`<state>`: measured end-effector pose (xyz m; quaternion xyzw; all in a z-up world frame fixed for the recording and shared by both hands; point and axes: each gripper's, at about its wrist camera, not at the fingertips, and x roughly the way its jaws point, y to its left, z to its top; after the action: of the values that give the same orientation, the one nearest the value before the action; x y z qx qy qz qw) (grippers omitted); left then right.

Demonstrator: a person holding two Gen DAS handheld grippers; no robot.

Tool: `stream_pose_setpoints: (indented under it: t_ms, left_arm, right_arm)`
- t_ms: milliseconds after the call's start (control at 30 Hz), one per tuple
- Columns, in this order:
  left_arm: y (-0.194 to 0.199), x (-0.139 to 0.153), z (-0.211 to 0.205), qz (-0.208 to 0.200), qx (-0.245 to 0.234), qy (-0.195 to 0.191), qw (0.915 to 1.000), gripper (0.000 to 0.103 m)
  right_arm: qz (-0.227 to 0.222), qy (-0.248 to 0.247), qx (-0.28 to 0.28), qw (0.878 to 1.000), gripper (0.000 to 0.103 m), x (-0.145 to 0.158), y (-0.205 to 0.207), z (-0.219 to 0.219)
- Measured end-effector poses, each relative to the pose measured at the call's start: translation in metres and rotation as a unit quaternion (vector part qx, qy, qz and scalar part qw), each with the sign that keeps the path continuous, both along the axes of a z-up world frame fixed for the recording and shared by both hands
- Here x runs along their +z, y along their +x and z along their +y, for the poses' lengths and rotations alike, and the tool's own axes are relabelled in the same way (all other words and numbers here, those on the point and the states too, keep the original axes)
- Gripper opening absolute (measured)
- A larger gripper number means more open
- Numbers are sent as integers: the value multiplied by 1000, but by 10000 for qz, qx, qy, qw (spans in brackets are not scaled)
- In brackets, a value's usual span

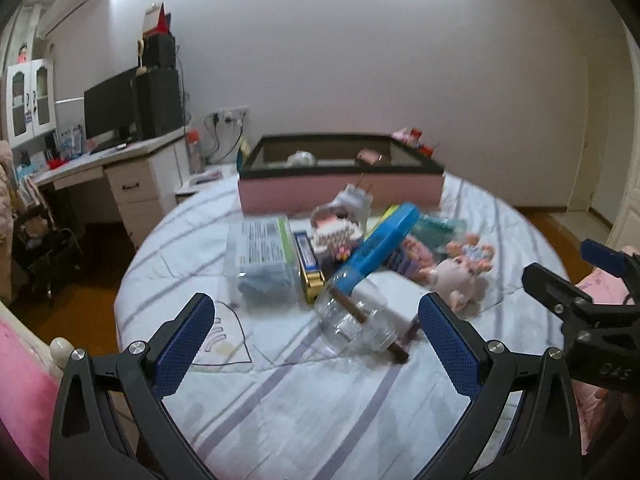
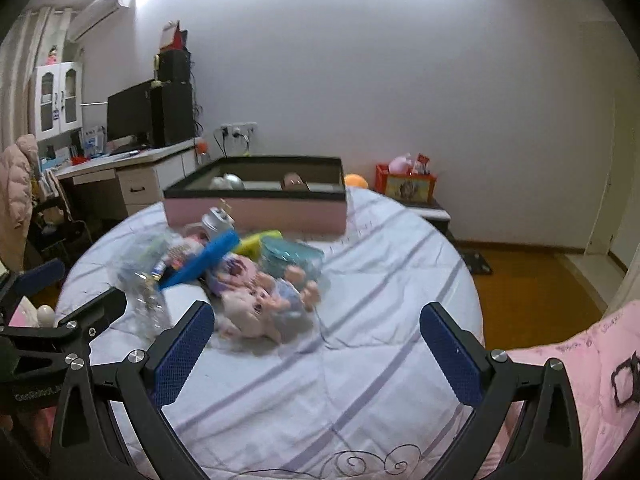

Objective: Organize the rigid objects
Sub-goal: 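Withdraw both tools from the box back toward the remaining items, then grasp the clear plastic bottle with the left tool while the right tool grasps the pig doll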

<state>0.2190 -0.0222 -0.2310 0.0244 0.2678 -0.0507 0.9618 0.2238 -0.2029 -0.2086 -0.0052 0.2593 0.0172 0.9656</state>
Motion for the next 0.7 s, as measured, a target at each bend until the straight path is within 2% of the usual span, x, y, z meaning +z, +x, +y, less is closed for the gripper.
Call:
stream_pose_setpoints:
  t_ms: [100,233,300,400,433,533,600,667,700]
  left_arm:
    - [12,-4,-5,164,48,38,9998,103]
    - [33,-13,-2,459,421,12,9981,103]
    - [38,-16,5,566,432,-185,9973,103]
    - [42,-18,7,653,401,-148,9970,101]
    - [43,-19,6,677,389,-82,9969,96]
    - [45,-19,7,737,266,-124,9969,90]
    - [46,-18,7,732,194,-91,9971,81]
    - [50,-18,7,792,79,-13,9968,59]
    - [53,-18,7,841,13,-7,9965,58]
  right_arm:
    - [109,78,-18,9999,103,-6,6,-6]
    - [215,192,4,9996,103,-13,12,-10]
    - [254,213,22,9994,103,-15,16,-12]
    - [314,254,46,9992,103,-16,21,-12]
    - [337,256,58,9991,103,-17,23,-12]
    - [415,250,91,9988,103,-20,27,-8]
    - [474,239,117,9985,103,-22,30,-5]
    - [530,228,160,9982,103,-23,33,-2]
    - [549,206,180,9981,103,-24,34,0]
